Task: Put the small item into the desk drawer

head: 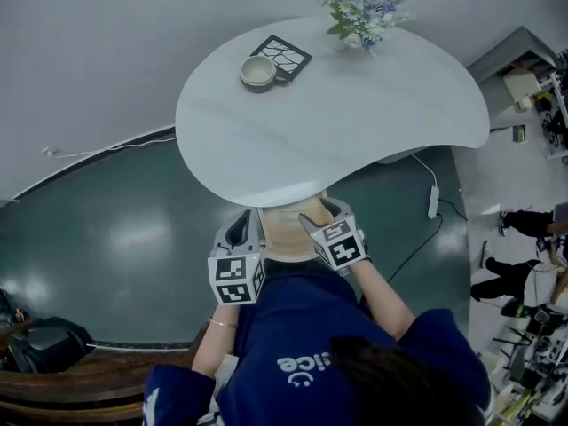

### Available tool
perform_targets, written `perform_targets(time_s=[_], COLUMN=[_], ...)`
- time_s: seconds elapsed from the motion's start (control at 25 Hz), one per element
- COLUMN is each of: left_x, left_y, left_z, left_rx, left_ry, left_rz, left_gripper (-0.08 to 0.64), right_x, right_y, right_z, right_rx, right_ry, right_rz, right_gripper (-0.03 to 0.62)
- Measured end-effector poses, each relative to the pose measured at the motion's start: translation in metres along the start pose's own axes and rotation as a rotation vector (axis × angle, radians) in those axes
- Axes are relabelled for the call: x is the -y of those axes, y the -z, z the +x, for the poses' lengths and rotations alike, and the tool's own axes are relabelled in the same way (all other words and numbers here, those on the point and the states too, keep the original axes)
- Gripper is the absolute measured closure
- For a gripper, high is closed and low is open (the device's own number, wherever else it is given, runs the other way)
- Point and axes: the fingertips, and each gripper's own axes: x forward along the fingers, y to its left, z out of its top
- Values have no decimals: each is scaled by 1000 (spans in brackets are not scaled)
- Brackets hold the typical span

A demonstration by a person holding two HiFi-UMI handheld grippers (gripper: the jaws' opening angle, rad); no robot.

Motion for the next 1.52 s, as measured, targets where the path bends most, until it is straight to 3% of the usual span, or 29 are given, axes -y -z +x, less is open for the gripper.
perform_targets(time_s=[0.24,0.44,0.6,0.76,0.96,1.52], left_x=[12,19,28,40,54,64], left_y=[-15,-29,-44,-60,-65,-57], left_z=[-3,-10,-20,-23,-23,-26], left_rx=[34,64,106,150,171,166], left_ry=[29,51,69,91,116,133], left_rz=[46,74,91,115,134,136], left_gripper=[557,557,557,557,557,557], right_x=[8,17,22,25,29,29], right_y=[-23,-45,-56,-65,-66,-63], right_z=[-32,-62,-87,-107,-122,-140], right_rx=[123,230,315,368,392,443], right_ry=[49,128,153,186,237,262], right_rz=[86,99,157,152,150,167], right_gripper=[325,324,325,336,411,583])
